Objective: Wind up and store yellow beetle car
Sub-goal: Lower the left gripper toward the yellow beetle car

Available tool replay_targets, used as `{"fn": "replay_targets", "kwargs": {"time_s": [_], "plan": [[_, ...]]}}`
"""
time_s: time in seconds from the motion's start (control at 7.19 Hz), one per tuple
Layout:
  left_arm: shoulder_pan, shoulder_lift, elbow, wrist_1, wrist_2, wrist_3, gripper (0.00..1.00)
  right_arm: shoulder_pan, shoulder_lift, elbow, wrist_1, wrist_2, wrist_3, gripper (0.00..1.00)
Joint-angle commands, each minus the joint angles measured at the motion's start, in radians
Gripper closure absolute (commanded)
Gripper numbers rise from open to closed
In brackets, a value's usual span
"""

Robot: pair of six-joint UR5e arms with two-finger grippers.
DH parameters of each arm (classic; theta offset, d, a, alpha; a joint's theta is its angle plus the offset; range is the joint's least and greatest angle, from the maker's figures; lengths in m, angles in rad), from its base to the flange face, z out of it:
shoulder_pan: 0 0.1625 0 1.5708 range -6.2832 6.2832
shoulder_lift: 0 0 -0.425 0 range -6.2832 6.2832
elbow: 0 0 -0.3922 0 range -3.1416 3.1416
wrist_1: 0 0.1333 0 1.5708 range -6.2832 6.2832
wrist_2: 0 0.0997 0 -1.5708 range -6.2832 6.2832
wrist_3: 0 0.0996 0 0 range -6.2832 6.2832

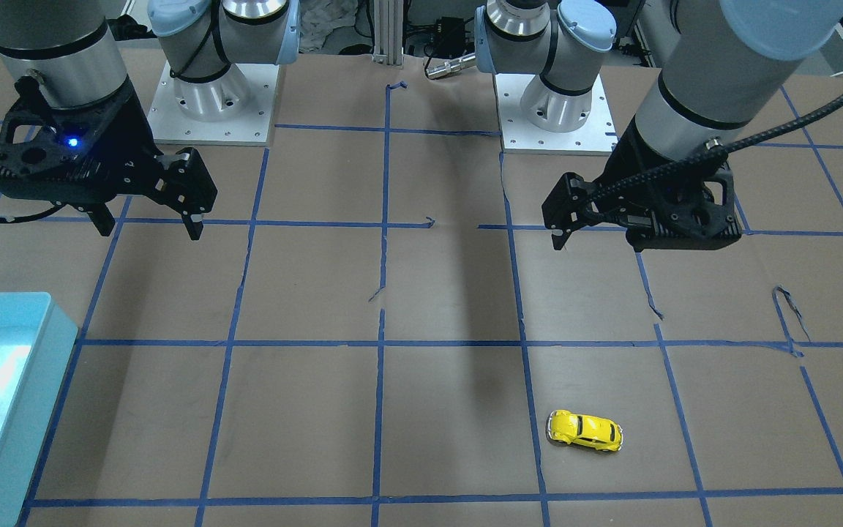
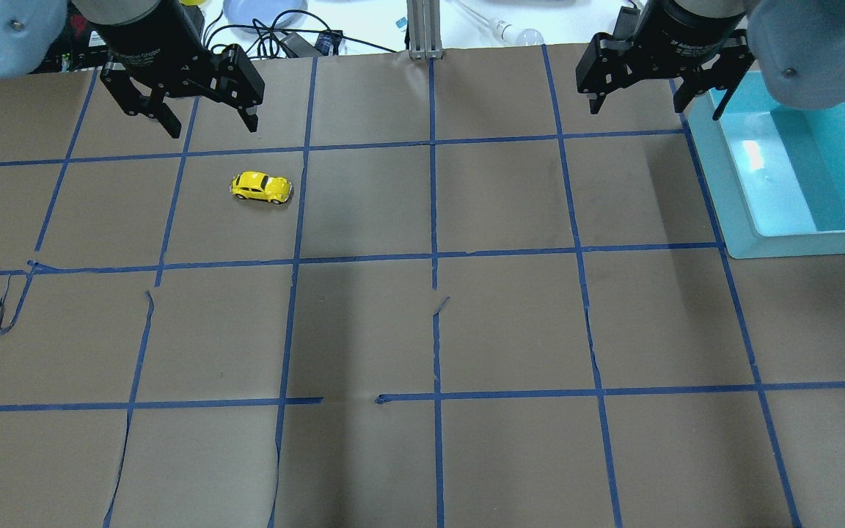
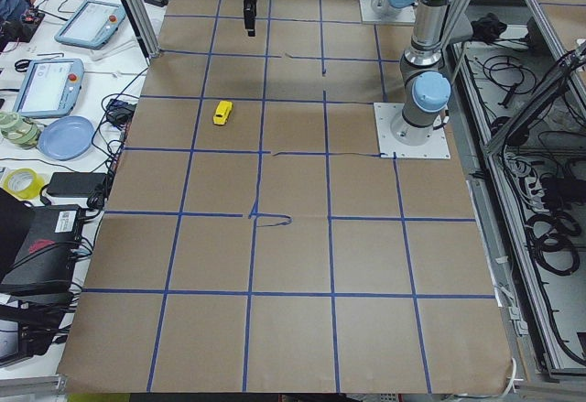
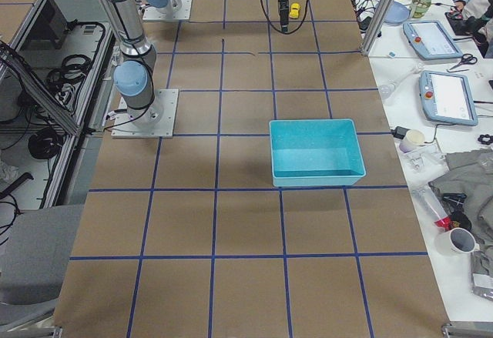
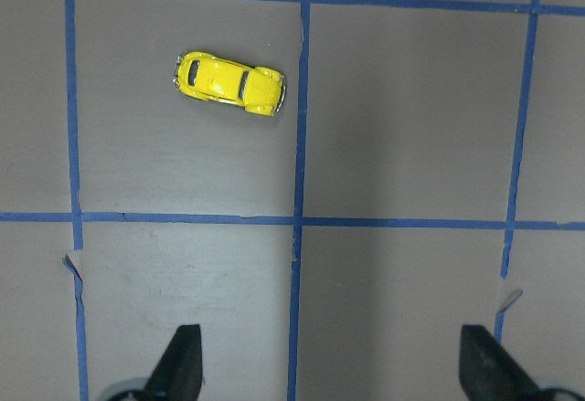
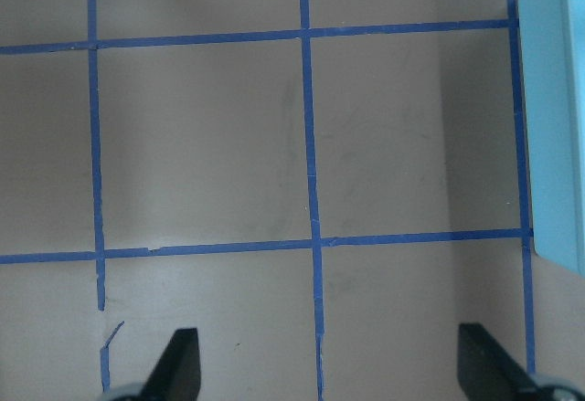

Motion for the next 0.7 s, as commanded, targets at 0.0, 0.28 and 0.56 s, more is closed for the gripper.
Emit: {"fn": "replay_targets", "kwargs": {"time_s": [0.0, 0.28, 0.56], "plan": [[-0.002, 0.030, -0.048, -0.011, 0.004, 0.019, 0.00, 0.000, 0.000, 0.001, 0.000, 0.000, 0.000, 0.00], [0.005, 0.045, -0.050, -0.019, 0.003, 0.017, 0.00, 0.000, 0.000, 0.001, -0.002, 0.001, 0.000, 0.00], [0.017, 0.044, -0.052, -0.036, 0.007, 0.017, 0.00, 0.000, -0.002, 0.001, 0.000, 0.000, -0.002, 0.00]]}}
